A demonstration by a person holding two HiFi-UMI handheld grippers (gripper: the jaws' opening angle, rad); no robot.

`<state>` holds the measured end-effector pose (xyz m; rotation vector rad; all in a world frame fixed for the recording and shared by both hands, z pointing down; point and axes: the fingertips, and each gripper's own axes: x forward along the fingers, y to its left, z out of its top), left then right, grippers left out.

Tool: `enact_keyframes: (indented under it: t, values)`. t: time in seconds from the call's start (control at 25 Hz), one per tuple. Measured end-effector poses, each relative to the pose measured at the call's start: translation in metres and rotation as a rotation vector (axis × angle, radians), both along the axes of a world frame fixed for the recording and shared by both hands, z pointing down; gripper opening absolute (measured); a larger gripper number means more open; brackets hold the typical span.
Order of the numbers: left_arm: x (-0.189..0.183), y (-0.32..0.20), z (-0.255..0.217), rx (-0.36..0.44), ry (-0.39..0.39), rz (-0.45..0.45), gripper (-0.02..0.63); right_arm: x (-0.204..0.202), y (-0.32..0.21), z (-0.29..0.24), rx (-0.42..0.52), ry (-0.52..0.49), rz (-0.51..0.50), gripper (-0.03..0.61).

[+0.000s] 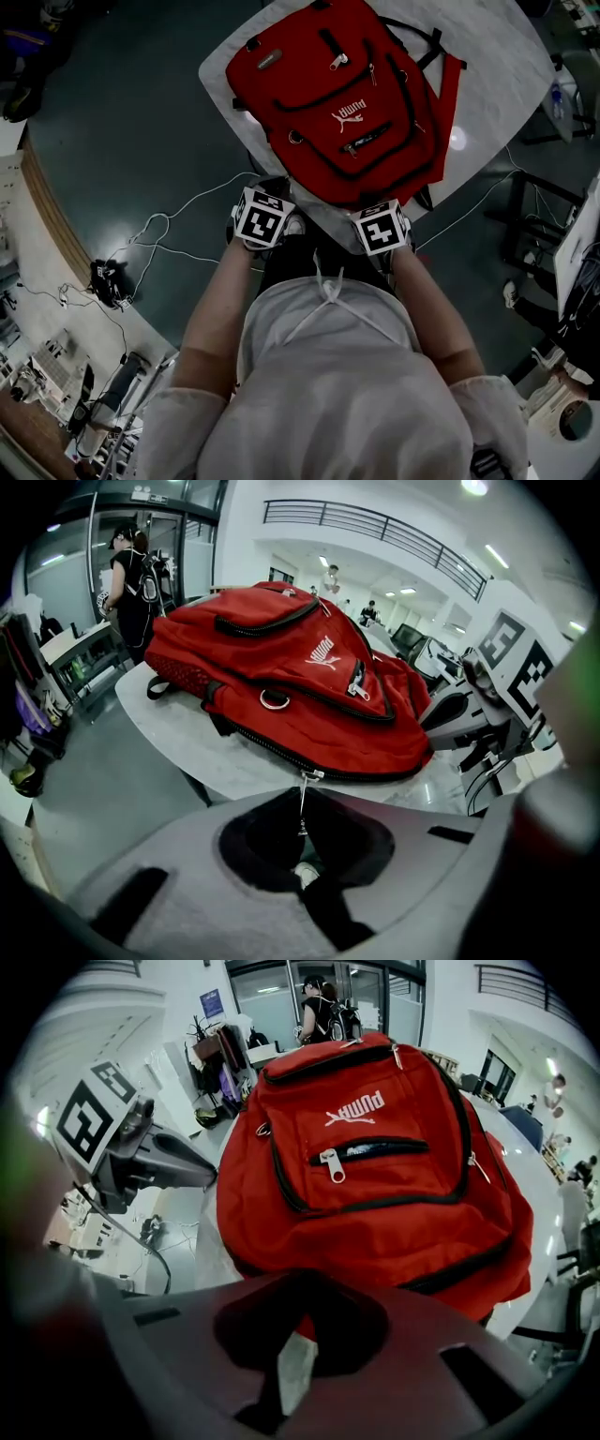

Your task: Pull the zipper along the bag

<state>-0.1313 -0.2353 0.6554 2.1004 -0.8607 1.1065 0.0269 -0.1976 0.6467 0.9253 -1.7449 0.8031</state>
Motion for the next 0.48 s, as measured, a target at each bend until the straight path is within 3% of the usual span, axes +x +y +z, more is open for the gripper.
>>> enact_keyframes:
  t: [0.32, 0.48]
  values:
    - [-0.011, -0.019, -0.002, 0.026, -0.012, -0.034, 0.025, 0.007, 0.006, 0.004, -0.104, -0.018, 0.041, 0.026]
    - [-0.021, -0.035, -0.004, 0.056, -0.043, -0.032, 0.025, 0.003, 0.001, 0.002, -0.098, -0.035, 0.046, 0.026]
